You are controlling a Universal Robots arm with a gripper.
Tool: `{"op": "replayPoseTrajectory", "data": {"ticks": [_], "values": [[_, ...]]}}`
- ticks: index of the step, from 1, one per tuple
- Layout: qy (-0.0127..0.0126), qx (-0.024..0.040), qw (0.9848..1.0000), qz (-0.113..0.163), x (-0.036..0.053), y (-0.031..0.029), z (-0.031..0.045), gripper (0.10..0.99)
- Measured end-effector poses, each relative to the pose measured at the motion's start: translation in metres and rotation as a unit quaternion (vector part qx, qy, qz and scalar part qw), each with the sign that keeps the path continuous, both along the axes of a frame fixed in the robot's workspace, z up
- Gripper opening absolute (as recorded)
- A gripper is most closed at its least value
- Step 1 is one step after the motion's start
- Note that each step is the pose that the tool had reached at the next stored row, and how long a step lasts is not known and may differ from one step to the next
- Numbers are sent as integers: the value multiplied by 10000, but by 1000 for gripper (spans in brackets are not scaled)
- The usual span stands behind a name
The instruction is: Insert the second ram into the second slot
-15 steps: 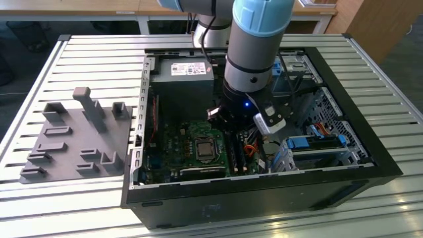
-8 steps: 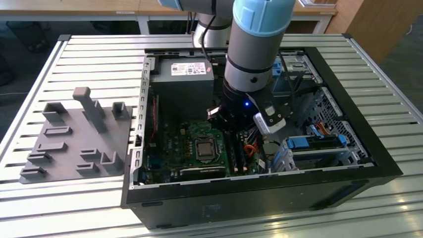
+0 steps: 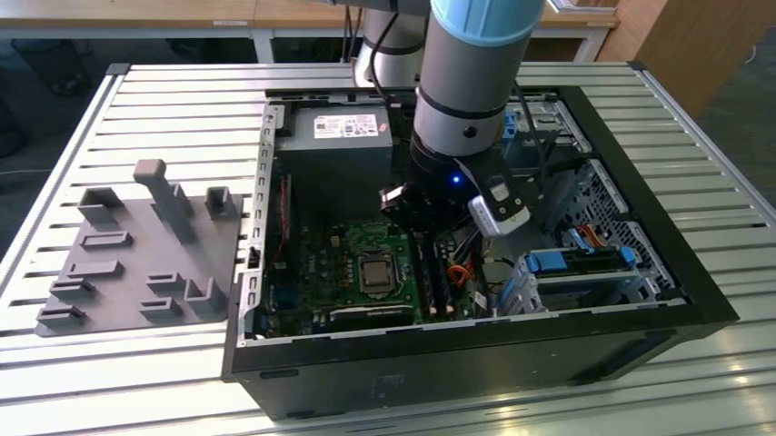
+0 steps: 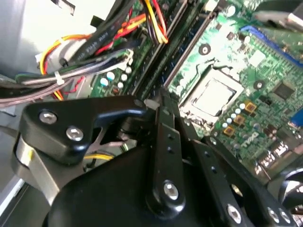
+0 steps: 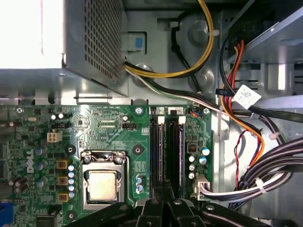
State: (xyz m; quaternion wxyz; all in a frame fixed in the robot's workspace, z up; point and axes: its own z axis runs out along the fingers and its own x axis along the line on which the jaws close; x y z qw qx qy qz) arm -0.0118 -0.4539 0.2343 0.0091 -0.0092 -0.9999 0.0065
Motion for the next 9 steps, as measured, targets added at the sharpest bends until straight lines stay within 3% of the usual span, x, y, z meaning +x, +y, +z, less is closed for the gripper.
{"op": "replayPoseTrajectory", "data": {"ticks": [9], "values": [[1, -3, 10000, 0, -1, -1, 28, 106]]}}
